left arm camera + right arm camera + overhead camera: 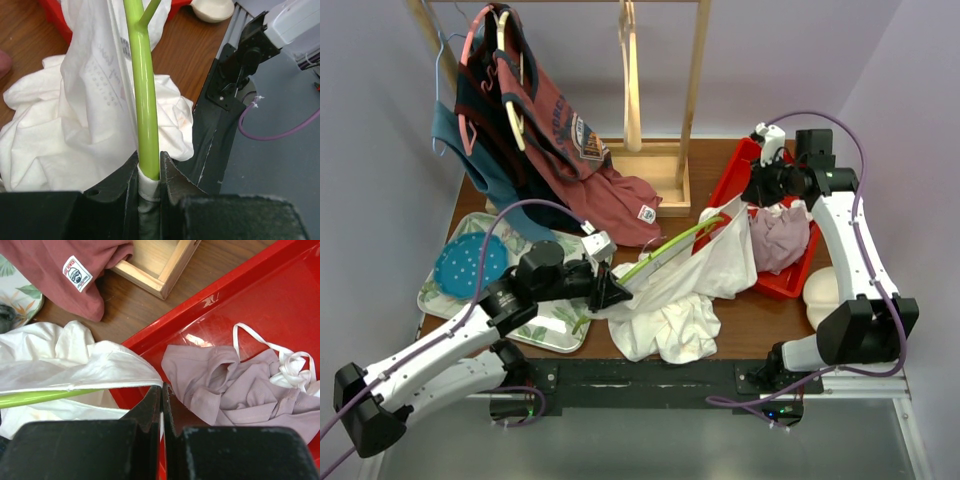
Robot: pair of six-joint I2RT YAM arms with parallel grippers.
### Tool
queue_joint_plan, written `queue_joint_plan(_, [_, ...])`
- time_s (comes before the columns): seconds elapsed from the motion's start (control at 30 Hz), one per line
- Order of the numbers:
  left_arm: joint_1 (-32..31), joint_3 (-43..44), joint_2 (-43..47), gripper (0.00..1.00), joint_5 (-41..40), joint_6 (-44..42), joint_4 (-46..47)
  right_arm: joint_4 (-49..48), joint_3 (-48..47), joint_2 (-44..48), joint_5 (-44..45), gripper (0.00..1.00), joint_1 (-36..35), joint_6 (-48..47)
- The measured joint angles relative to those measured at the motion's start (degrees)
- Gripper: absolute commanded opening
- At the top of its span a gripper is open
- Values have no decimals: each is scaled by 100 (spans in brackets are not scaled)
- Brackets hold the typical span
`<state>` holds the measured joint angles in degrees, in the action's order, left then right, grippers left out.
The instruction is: Place the tank top on the hanger
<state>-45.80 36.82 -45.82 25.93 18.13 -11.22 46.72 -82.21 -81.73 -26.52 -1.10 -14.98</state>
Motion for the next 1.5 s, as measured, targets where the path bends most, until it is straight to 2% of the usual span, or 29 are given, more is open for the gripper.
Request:
queue_joint_plan(0.2, [101,42,-540,0,-83,-236,-411,52,-212,79,-70,0,20,-2])
queue_joint_plan(0.3, [197,81,-721,0,-221,-295,-522,271,-450,223,-391,0,44,-149])
queue_joint_plan(0.4, [278,282,-723,0,-417,-289,-614,732,-654,511,-1019,0,57,-837])
queue_joint_plan(0.5, [387,404,-581,0,-643,-267,-599,1464,-682,857,-1519,7,59,-1847])
queue_joint_plan(0.57, [457,433,-313,0,-745,-229,-590,2079,-514,1158,-1797,20,66,-2916])
queue_joint_plan(0.6, [483,446,-199,0,-780,-221,-586,2212,-448,1231,-1838,26,66,-3134])
queue_joint_plan(0.67, [538,518,28,0,-824,-205,-586,2492,-149,1473,-1976,55,68,-3794])
queue_joint_plan(0.7, [570,592,140,0,-844,-203,-584,2625,-4,1589,-1993,73,70,-4017])
queue_joint_plan(0.73, [584,660,197,0,-844,-201,-588,2754,94,1679,-2004,98,70,-4175])
queue_joint_plan(0.9, [603,1246,278,0,-824,-229,-918,2966,-304,1858,-2085,99,76,-3764])
queue_joint_plan(1.03, [603,1685,352,0,-944,-216,-1572,2277,-562,1963,-2122,99,79,-2909])
queue_joint_plan(1.23, [603,1827,682,0,-1565,216,-2293,1067,264,1906,-2140,99,107,-1932])
queue_joint_plan(1.5, [612,1902,354,0,-2608,953,-2009,155,1600,1766,-2256,99,422,-1320])
